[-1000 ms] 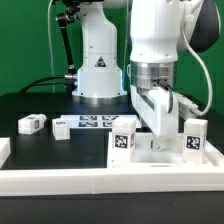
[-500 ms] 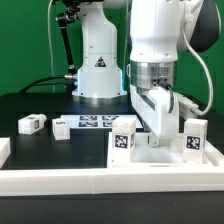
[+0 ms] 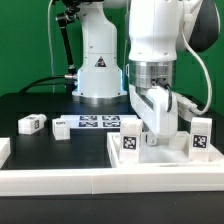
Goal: Assemble square table
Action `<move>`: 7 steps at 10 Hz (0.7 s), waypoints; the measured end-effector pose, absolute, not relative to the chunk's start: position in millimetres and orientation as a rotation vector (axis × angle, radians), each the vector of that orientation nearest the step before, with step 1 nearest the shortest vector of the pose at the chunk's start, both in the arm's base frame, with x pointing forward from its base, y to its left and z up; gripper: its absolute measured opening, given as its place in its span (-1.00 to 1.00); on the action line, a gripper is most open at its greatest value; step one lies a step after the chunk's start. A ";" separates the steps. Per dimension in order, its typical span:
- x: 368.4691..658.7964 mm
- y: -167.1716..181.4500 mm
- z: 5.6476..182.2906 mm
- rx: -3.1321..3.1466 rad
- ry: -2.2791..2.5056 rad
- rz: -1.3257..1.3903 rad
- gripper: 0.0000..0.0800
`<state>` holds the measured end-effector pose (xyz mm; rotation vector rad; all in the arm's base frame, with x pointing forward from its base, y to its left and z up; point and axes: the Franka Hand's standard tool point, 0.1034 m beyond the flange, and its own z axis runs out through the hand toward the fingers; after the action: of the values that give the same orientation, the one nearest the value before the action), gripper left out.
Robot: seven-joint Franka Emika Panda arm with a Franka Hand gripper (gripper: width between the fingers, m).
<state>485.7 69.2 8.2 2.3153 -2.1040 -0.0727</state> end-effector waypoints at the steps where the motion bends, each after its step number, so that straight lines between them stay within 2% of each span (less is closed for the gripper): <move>1: 485.8 69.0 8.2 2.315 -2.104 -0.072 -0.83; 5: 485.9 68.4 8.3 2.323 -2.096 -0.072 -0.83; 7: 486.5 56.2 8.9 2.421 -1.975 -0.073 -0.83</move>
Offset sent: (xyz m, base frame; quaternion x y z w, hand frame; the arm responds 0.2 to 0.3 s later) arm 0.0000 0.0000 0.0000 0.0000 0.0000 0.0000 1.0000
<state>486.5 56.2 8.9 2.4207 -1.9755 -0.0733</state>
